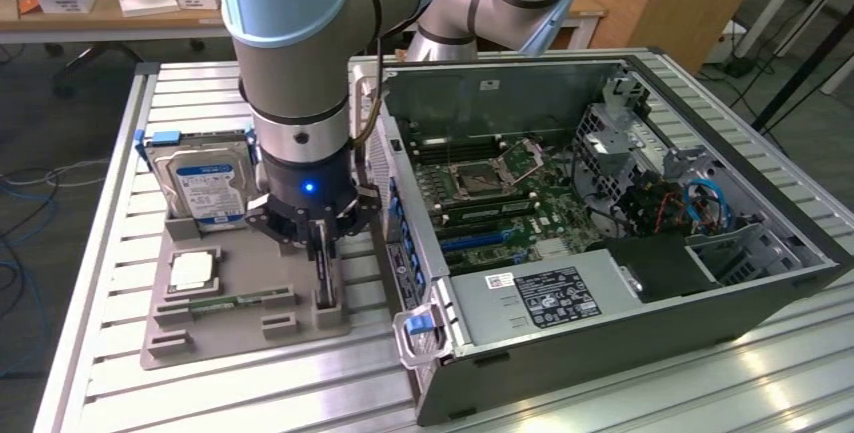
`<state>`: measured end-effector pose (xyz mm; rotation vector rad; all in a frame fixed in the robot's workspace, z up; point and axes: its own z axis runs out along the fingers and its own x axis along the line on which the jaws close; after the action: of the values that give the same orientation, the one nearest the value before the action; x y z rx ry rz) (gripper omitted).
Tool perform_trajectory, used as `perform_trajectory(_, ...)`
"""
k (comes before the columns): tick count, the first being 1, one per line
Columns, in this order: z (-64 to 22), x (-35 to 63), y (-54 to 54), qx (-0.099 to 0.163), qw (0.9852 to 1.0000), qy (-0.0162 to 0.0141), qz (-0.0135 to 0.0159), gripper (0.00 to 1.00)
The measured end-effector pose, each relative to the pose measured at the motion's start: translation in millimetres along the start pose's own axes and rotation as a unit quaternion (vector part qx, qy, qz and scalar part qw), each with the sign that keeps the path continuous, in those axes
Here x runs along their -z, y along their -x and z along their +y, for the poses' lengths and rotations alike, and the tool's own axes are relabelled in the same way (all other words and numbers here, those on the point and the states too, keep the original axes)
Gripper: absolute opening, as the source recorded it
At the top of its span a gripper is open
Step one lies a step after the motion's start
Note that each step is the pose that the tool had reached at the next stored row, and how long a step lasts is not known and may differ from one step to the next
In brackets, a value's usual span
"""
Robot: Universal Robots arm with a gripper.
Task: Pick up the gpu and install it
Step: 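Pick up the gpu and move the gpu toward the slot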
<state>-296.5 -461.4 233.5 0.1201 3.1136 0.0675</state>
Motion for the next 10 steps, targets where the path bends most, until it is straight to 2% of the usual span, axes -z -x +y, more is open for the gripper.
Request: perform_trajectory(10, 0.0, 0.0, 0.0, 0.0, 1.0, 0.0, 0.0, 0.26)
